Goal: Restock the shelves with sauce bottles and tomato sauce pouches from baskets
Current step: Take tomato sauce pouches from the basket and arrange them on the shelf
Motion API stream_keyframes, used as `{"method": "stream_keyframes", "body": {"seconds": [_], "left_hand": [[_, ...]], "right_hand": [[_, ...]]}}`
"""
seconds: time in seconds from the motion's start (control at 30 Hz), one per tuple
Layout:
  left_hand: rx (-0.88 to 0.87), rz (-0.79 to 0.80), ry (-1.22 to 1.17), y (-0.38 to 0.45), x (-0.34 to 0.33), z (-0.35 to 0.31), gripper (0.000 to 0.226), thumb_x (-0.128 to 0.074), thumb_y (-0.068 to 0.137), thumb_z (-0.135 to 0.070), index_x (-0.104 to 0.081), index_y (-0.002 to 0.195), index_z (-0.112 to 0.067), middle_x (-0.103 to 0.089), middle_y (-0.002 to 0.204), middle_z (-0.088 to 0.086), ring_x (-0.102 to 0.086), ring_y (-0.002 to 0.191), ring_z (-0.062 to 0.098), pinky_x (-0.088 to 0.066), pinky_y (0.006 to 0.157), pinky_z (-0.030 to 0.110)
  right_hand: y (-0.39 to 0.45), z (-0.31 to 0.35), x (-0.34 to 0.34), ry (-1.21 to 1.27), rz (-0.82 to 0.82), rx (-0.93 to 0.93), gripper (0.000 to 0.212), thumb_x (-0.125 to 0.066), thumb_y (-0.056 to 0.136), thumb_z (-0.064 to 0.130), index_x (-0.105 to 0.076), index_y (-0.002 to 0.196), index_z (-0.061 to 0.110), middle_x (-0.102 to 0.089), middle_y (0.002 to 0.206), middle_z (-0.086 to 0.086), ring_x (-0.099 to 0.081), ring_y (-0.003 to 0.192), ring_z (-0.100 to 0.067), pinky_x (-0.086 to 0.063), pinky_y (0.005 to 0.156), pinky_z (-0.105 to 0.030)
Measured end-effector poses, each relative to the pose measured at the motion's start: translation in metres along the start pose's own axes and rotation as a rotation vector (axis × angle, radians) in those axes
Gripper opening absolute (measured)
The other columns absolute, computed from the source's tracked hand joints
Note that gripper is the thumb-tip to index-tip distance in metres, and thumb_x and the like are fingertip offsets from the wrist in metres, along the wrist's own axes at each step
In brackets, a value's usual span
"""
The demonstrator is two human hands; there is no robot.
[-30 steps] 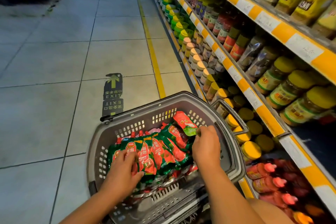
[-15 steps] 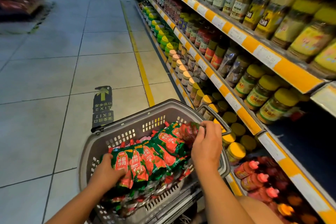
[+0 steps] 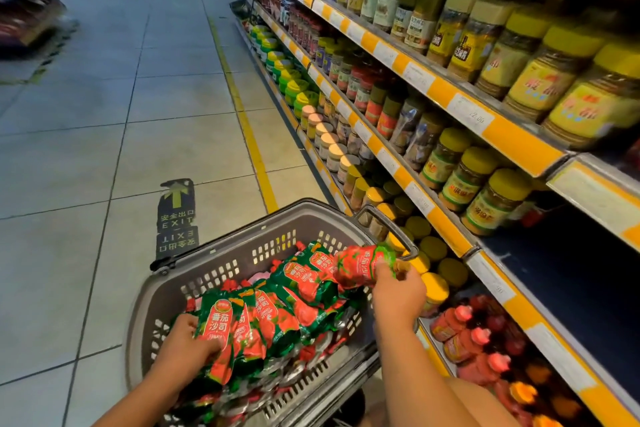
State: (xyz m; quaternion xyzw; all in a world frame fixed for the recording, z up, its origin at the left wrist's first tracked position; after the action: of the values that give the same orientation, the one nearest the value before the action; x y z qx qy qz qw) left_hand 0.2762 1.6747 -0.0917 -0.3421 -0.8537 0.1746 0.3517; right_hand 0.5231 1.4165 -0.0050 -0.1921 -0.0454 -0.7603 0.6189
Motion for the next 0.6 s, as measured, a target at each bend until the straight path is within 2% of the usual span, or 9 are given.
{"method": "stream_keyframes", "body": {"seconds": [0.1,0.17,0.23,0.3,0.37,0.47,0.53,0.6], "left_hand": [[0.018,0.026,-0.077,-0.004,-0.002,-0.005,0.036,-0.077,0.083,0.002,-0.052,0.105,-0.013,-0.072,0.093,0.02,-0.074,0.078,0.039,-0.061,0.074,0.052],[0.04,0.057,-0.127,-0.006,-0.001,-0.006,0.038,-0.076,0.084,0.005,-0.054,0.11,-0.01,-0.073,0.095,0.021,-0.075,0.078,0.04,-0.061,0.069,0.048],[0.06,0.079,-0.184,-0.009,0.001,-0.009,0.041,-0.076,0.082,0.009,-0.056,0.114,-0.006,-0.074,0.097,0.024,-0.076,0.075,0.041,-0.057,0.066,0.043],[0.084,0.095,-0.234,-0.013,0.002,-0.013,0.043,-0.077,0.08,0.01,-0.057,0.116,-0.003,-0.074,0.098,0.026,-0.075,0.073,0.043,-0.056,0.067,0.042],[0.103,0.108,-0.286,-0.022,0.003,-0.022,0.049,-0.08,0.076,0.01,-0.058,0.118,-0.002,-0.072,0.105,0.026,-0.075,0.076,0.045,-0.057,0.073,0.046],[0.071,0.127,-0.349,-0.036,0.002,-0.042,0.062,-0.083,0.068,0.007,-0.059,0.123,-0.006,-0.067,0.124,0.024,-0.074,0.086,0.047,-0.058,0.083,0.053],[0.04,0.13,-0.38,-0.051,0.004,-0.063,0.06,-0.081,0.072,0.007,-0.059,0.126,-0.006,-0.067,0.121,0.025,-0.072,0.087,0.043,-0.055,0.077,0.045],[-0.009,0.167,-0.396,-0.063,0.003,-0.079,0.063,-0.078,0.079,0.006,-0.056,0.137,-0.005,-0.066,0.122,0.026,-0.069,0.085,0.036,-0.049,0.07,0.04]], "right_hand": [[-0.005,-0.006,-0.007,-0.014,0.083,-0.099,0.03,-0.079,0.089,0.031,-0.06,0.075,0.013,-0.066,0.074,-0.01,-0.066,0.071,-0.035,-0.054,0.069,-0.047],[-0.006,-0.007,-0.007,-0.037,0.095,-0.104,0.034,-0.079,0.09,0.029,-0.057,0.071,0.011,-0.063,0.069,-0.012,-0.064,0.065,-0.034,-0.056,0.067,-0.048],[-0.008,-0.002,-0.002,-0.032,0.085,-0.1,0.029,-0.076,0.093,0.026,-0.06,0.075,0.01,-0.06,0.066,-0.007,-0.054,0.058,-0.023,-0.051,0.062,-0.041],[-0.01,0.002,0.005,-0.016,0.068,-0.105,0.025,-0.073,0.095,0.026,-0.061,0.078,0.014,-0.056,0.064,-0.001,-0.047,0.056,-0.017,-0.038,0.056,-0.034],[-0.016,0.008,0.01,0.014,0.066,-0.095,0.019,-0.072,0.096,0.03,-0.068,0.085,0.015,-0.063,0.074,0.0,-0.056,0.068,-0.02,-0.039,0.06,-0.032],[-0.024,0.023,0.02,0.068,0.033,-0.058,0.023,-0.073,0.095,0.036,-0.076,0.101,0.014,-0.072,0.09,-0.003,-0.066,0.085,-0.025,-0.053,0.074,-0.038],[-0.028,0.029,0.029,0.131,0.0,-0.062,0.029,-0.073,0.095,0.036,-0.075,0.111,0.012,-0.074,0.107,-0.007,-0.067,0.1,-0.031,-0.056,0.09,-0.048],[-0.034,0.034,0.038,0.165,-0.012,-0.077,0.053,-0.071,0.096,0.037,-0.062,0.136,0.005,-0.064,0.135,-0.013,-0.058,0.126,-0.035,-0.049,0.104,-0.049]]}}
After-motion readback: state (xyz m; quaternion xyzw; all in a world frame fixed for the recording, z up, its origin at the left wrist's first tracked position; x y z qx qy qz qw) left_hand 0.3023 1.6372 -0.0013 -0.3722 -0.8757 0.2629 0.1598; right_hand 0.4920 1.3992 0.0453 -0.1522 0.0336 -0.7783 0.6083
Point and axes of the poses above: each hand's wrist, its own y-axis towards the middle knuckle, its own x-axis out of the back of the hand, z = x × y, the point moved 3 cm from there along y, towards the middle knuckle
